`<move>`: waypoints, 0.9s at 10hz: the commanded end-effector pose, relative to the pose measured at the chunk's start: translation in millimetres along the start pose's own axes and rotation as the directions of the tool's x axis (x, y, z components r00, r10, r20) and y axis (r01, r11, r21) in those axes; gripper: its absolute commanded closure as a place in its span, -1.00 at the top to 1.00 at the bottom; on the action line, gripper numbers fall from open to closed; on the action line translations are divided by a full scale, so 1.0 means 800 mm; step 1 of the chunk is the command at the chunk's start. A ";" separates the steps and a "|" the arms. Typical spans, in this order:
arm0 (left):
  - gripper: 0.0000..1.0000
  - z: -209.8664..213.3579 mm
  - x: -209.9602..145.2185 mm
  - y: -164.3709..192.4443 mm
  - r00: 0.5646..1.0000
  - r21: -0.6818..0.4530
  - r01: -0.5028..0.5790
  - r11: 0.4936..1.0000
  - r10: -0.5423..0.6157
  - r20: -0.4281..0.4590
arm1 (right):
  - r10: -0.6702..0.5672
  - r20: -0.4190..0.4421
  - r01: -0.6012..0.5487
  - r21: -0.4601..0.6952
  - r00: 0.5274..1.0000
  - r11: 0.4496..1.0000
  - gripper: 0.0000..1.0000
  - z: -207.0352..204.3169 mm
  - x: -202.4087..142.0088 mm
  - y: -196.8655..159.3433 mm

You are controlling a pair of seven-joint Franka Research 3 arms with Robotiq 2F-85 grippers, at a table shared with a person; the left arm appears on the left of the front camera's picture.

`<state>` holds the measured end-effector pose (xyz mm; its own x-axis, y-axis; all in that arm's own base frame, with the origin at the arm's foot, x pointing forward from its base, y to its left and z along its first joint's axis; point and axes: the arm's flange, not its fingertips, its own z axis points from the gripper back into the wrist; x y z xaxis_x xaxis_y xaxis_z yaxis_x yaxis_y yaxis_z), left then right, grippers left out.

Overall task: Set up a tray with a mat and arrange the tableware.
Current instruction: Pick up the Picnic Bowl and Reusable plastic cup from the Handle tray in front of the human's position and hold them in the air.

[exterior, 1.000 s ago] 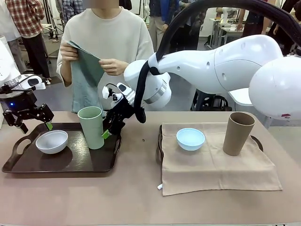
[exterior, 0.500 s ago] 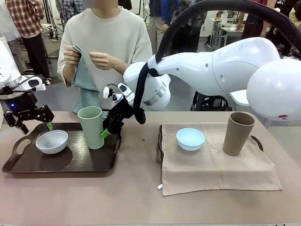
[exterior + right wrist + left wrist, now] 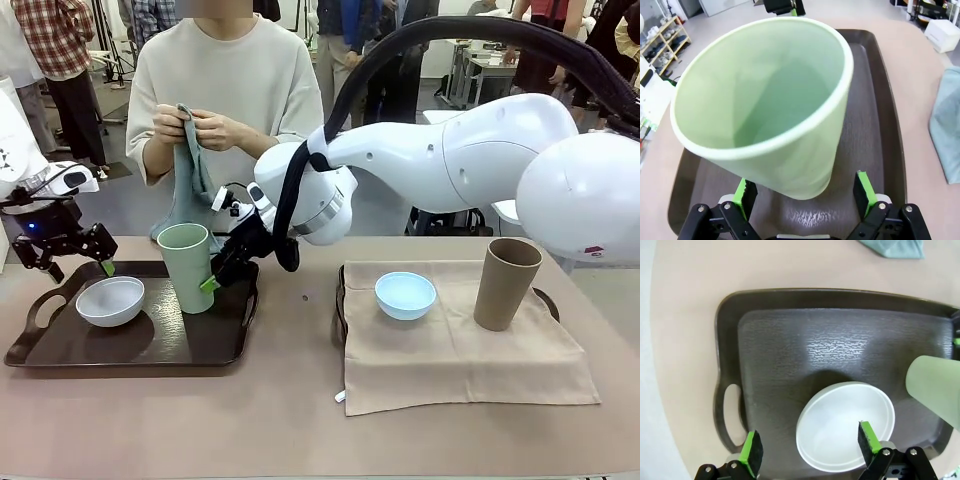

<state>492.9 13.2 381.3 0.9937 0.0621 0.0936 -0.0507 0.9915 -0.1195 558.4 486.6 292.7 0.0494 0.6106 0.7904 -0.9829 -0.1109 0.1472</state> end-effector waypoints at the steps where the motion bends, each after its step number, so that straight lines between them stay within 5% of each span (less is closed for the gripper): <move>1: 1.00 -0.007 0.007 0.006 1.000 0.026 -0.010 1.000 0.010 -0.005 | 0.030 0.025 -0.030 0.011 0.999 0.999 1.00 -0.002 -0.001 0.008; 9: 1.00 -0.036 0.017 0.000 0.999 0.060 -0.002 0.998 0.004 -0.038 | 0.064 0.150 -0.069 0.025 0.987 0.997 1.00 -0.032 0.008 -0.003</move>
<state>504.7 13.4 354.3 0.9977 0.0435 0.0511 -0.0388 0.9951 -0.0905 552.4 506.9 284.8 0.0185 0.5270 0.8497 -0.9792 -0.1622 0.1220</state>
